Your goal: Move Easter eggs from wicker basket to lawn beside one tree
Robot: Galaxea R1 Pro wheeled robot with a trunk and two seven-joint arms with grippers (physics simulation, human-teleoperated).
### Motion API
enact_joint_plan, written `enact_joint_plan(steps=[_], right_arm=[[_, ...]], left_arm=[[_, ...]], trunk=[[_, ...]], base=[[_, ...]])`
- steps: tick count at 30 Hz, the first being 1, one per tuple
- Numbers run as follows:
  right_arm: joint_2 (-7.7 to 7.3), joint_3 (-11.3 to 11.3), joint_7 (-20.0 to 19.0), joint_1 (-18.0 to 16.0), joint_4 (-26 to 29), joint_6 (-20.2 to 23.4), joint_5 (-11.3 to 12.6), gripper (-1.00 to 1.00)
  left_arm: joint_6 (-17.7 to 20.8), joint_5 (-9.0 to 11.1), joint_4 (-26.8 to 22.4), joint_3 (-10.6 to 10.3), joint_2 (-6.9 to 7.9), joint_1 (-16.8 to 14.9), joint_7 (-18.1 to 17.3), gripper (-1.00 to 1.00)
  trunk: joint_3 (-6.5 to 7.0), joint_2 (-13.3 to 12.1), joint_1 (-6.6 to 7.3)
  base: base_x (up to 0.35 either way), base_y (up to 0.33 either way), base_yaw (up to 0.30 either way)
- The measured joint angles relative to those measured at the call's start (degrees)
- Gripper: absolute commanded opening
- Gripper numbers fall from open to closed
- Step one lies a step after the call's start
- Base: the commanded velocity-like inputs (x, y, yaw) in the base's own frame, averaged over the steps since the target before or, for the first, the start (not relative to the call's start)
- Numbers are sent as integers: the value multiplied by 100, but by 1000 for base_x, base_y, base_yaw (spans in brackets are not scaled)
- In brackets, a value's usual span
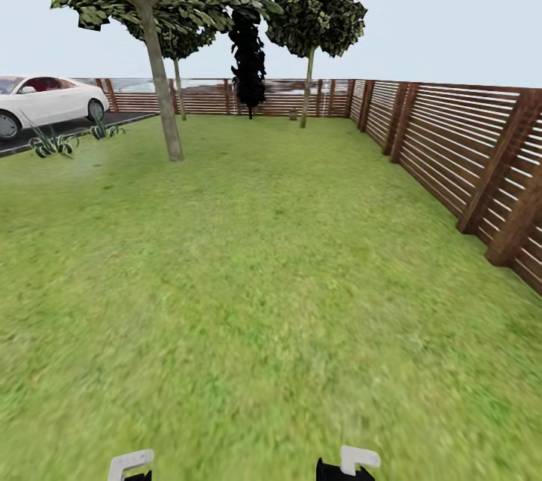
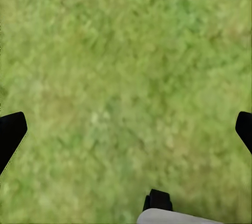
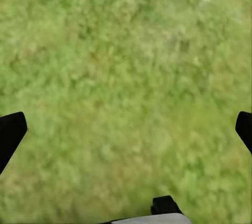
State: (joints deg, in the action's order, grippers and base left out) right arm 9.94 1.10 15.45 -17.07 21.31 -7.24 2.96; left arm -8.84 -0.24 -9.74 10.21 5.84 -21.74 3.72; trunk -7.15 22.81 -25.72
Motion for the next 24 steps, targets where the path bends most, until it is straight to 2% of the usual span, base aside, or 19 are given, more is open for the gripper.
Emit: enact_joint_plan(steps=[24], right_arm=[[-10,0,8,-2,-44,-15,-11,100]], left_arm=[[1,0,0,0,-3,0,-5,100]], trunk=[[0,0,0]], base=[[269,163,0]])
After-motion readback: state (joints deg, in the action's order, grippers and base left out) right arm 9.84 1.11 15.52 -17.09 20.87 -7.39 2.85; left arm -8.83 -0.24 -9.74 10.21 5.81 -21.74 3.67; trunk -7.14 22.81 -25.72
